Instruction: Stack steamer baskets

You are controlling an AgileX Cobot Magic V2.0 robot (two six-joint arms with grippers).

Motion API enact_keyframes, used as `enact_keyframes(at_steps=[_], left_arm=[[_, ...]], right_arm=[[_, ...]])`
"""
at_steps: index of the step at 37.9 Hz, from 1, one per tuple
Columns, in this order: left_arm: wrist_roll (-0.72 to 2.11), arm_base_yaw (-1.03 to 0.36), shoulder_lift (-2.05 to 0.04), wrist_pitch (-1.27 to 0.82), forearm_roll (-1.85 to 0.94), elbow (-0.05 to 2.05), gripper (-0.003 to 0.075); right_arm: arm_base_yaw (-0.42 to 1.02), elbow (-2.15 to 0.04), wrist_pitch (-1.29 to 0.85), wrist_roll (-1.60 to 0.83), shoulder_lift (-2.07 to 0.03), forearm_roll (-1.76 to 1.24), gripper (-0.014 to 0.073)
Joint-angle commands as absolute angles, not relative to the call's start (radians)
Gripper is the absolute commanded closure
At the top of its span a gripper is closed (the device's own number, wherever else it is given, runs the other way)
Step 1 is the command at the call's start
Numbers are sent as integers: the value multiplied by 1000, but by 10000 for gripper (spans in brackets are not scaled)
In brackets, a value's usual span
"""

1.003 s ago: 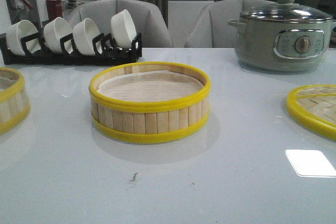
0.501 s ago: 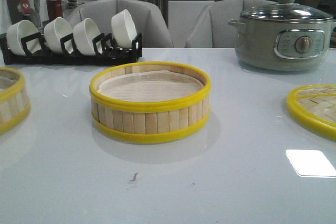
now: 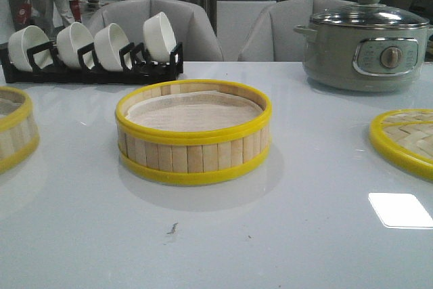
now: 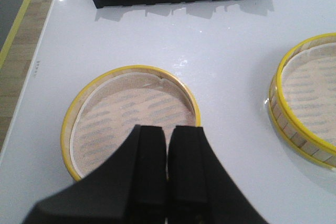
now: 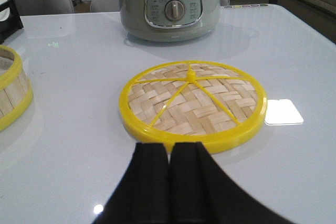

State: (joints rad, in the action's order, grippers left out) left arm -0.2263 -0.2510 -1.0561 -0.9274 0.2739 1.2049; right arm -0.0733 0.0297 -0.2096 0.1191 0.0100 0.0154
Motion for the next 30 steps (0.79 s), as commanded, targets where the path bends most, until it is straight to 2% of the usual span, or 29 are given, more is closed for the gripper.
enact_keyframes(at_steps=[1, 14, 22, 30], left_arm=[[-218, -259, -1044, -856, 284, 1227, 633], [-180, -259, -1044, -858, 262, 1227, 633], [-180, -259, -1044, -760, 339, 1227, 633], [-180, -259, -1044, -765, 344, 1227, 633]], right_arm=[[-73, 16, -120, 119, 31, 28, 538], [-73, 16, -120, 119, 31, 28, 538], [-73, 16, -120, 119, 31, 28, 538], [-73, 16, -120, 119, 31, 28, 538]])
